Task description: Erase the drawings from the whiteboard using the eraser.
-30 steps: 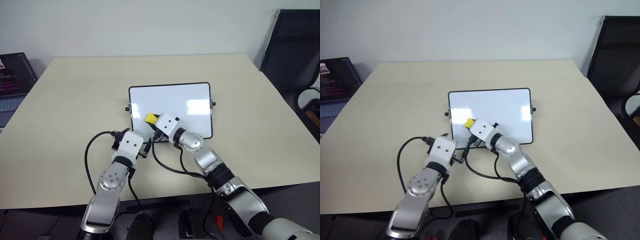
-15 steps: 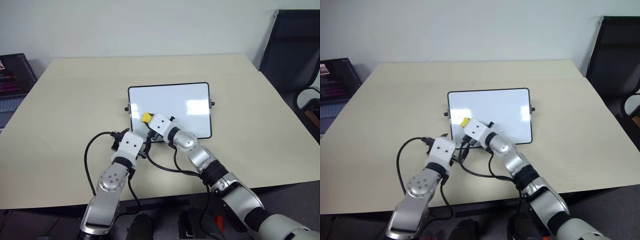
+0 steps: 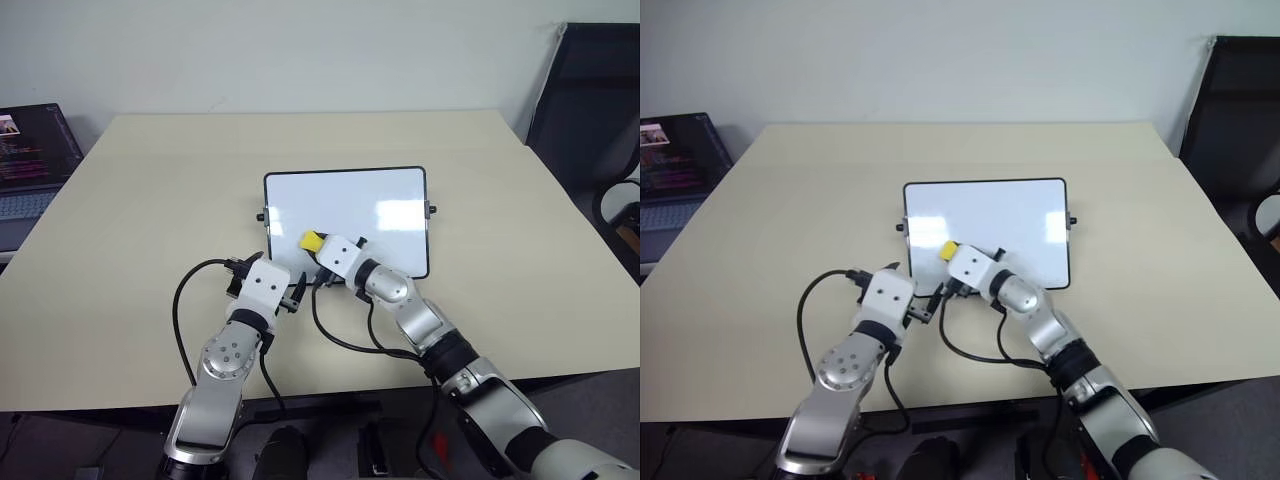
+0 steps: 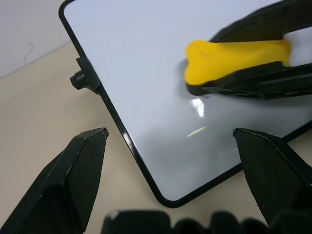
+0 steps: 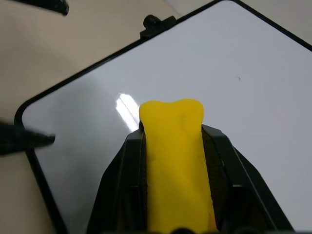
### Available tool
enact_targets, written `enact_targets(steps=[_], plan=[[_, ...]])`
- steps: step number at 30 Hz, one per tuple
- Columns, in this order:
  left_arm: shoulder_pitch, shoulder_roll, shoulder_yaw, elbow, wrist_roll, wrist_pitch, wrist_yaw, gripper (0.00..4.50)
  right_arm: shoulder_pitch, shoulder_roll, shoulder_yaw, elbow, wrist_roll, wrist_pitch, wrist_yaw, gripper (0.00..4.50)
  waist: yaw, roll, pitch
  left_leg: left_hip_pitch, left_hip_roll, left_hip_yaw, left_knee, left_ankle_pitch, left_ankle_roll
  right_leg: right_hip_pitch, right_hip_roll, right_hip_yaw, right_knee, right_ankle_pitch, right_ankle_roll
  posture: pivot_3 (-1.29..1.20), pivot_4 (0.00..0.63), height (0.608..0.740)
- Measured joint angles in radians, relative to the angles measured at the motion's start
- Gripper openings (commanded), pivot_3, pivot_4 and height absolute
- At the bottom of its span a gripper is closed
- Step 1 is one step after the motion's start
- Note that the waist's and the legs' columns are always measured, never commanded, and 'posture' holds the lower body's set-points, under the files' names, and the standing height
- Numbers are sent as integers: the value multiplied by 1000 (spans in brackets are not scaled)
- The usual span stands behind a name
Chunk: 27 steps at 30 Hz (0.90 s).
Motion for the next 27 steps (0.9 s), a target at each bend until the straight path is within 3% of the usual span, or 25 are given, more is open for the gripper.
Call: enact_targets(steps=[15, 27], plan=[[-13, 0, 2, 12, -1, -1, -1, 4500, 58, -15, -24, -105, 40, 51, 16, 1198, 0, 0, 1, -1, 0, -1, 0, 0, 0, 0, 0, 0, -2, 0, -1, 0, 150, 740], [-10, 4, 20, 12, -1, -1, -1, 4500, -13, 80, -12, 46, 38, -46, -6, 1198, -11, 1, 2, -1, 1, 0, -3, 0, 0, -2, 0, 0, -2, 2, 4, 0, 150, 740]])
